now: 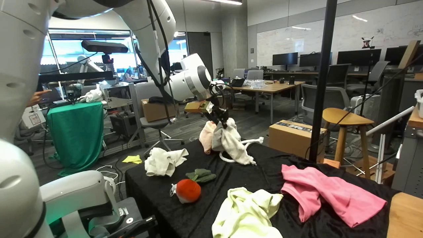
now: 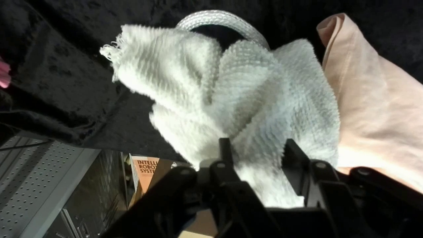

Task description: Pick up the clothes and toy from the table and stack them on each other.

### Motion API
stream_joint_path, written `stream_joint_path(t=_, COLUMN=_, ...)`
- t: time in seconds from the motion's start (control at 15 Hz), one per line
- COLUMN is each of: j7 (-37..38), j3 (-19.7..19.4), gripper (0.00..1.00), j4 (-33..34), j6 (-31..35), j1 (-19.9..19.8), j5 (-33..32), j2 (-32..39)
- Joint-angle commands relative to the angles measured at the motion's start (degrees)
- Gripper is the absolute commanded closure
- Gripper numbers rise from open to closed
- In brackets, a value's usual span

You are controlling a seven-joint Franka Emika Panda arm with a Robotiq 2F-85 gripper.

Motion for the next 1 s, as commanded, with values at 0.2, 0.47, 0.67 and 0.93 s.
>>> stream_joint_path(t=0.2, j7=-1.96, j3=0.88, gripper=0.02, j4=-1.59, j6=-3.55, j1=-0.08, j5=3.83, j2=-2.21)
stream_joint_path(t=0.47, j7=-2.40, j3=0.64, gripper=0.00, j4=-5.47, j6=-6.30, j1=-1.92, j5=5.18, j2=-5.94)
stream_joint_path(t=0.67, j7=-3.96, j3=0.45, gripper=0.00, j4=-9.42, j6=-8.96, j1=-5.06, j5=6.12, j2=-9.46)
stream_joint_path(t=0.93, j7=-7.25, j3=-0.54, gripper=0.00, j4=-15.21, j6=-8.36, j1=-11.04, j5=7.41, j2=-13.71)
